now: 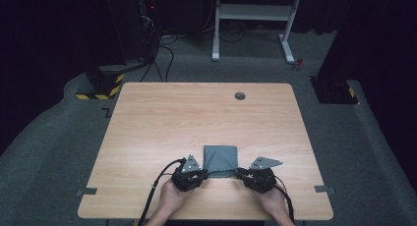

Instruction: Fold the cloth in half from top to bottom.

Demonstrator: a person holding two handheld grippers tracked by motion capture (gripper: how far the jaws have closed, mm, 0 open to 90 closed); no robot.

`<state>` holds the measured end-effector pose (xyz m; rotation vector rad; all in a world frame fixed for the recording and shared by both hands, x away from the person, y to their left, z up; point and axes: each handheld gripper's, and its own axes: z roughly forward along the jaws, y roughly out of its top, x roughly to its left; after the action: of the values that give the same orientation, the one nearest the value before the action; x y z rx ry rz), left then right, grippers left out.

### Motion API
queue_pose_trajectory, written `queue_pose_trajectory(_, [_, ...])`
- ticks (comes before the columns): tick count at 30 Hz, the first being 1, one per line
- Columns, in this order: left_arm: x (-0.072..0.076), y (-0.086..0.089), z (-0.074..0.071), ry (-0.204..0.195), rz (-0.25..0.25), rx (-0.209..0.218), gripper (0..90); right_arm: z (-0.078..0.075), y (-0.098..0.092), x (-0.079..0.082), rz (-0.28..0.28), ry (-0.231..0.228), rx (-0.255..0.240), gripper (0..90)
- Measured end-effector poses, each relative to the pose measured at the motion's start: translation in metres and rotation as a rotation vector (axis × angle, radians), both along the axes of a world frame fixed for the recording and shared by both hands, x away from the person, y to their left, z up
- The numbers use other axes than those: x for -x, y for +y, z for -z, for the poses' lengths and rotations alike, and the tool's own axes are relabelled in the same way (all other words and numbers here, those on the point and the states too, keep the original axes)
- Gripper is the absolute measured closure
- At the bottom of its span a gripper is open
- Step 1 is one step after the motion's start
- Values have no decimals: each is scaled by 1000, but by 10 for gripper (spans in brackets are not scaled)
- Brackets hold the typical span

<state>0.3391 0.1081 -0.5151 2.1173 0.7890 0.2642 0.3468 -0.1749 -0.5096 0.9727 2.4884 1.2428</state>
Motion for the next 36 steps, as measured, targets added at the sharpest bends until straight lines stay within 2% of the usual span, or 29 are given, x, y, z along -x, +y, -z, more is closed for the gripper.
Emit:
queue_pose_trajectory(3, [-2, 2, -4, -6, -16, 12, 766, -6, -2, 1, -4, -13, -7, 824])
queue_pose_trajectory(7, [-12, 0, -9, -14, -57, 8, 732, -12, 3, -5, -1, -30, 6, 888])
queue_pose_trajectory(11, [-25, -9, -10, -23, -96, -11, 663, -13, 13, -16, 8, -36, 16, 897])
queue_pose_trajectory(17, [-37, -22, -4, -3, -102, -37, 535, -3, 29, -28, 3, -25, 52, 895])
queue_pose_trajectory(24, [-26, -19, 2, -16, -89, -114, 495, 2, 28, -19, -17, -17, 74, 861])
queue_pose_trajectory(26, [-22, -16, 3, -21, -86, -122, 492, 3, 26, -16, -22, -13, 84, 843])
queue_pose_trajectory(30, [-17, -11, 4, 0, -86, -112, 486, 8, 22, -10, -28, -15, 117, 806])
queue_pose_trajectory(36, [-13, -4, 3, 12, -87, -117, 482, 9, 15, -7, -25, -10, 106, 769])
